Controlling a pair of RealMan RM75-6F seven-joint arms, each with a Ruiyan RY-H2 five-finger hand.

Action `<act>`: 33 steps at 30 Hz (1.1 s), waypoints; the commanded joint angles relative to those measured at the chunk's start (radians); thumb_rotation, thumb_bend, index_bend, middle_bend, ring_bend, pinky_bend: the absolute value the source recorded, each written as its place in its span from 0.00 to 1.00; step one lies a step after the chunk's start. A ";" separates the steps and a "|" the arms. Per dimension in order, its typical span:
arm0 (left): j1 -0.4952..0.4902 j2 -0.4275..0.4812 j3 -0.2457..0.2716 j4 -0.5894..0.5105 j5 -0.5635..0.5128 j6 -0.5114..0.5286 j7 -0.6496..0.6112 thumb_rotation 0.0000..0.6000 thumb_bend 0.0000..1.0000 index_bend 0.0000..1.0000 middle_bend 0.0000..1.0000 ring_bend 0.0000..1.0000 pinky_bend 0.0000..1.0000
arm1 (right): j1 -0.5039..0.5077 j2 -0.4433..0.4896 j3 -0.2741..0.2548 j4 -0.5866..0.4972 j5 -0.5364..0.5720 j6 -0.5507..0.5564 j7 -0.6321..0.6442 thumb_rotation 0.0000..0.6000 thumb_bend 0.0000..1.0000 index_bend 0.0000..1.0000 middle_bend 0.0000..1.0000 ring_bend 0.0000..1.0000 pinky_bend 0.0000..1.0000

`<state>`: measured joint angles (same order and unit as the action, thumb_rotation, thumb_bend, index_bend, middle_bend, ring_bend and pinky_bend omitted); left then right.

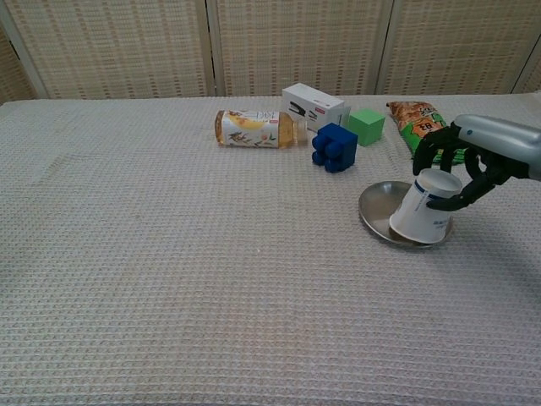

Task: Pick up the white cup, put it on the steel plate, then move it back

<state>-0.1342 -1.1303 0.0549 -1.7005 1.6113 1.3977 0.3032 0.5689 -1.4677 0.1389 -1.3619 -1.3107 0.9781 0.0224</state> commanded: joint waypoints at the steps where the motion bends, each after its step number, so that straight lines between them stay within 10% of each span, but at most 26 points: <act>1: 0.001 0.000 0.000 0.000 0.002 0.002 -0.001 1.00 0.45 0.07 0.14 0.21 0.38 | 0.004 -0.020 -0.008 0.026 -0.001 -0.005 -0.006 1.00 0.12 0.52 0.50 0.47 0.68; 19: 0.001 0.001 0.001 0.000 0.004 0.003 0.000 1.00 0.45 0.07 0.14 0.21 0.38 | 0.022 -0.208 0.007 0.377 -0.090 0.126 0.043 1.00 0.12 0.53 0.50 0.47 0.68; 29: 0.002 0.000 0.002 -0.001 0.005 0.004 0.001 1.00 0.45 0.07 0.14 0.21 0.38 | 0.061 -0.022 -0.044 0.117 -0.091 -0.147 0.417 1.00 0.12 0.53 0.50 0.47 0.69; 33: 0.002 0.001 0.001 -0.001 0.003 0.004 -0.001 1.00 0.45 0.07 0.14 0.21 0.37 | 0.054 -0.050 -0.042 0.173 -0.111 -0.085 0.341 1.00 0.12 0.53 0.50 0.47 0.69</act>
<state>-0.1318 -1.1291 0.0562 -1.7015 1.6147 1.4018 0.3023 0.6176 -1.5010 0.1060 -1.2188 -1.4049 0.8482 0.4368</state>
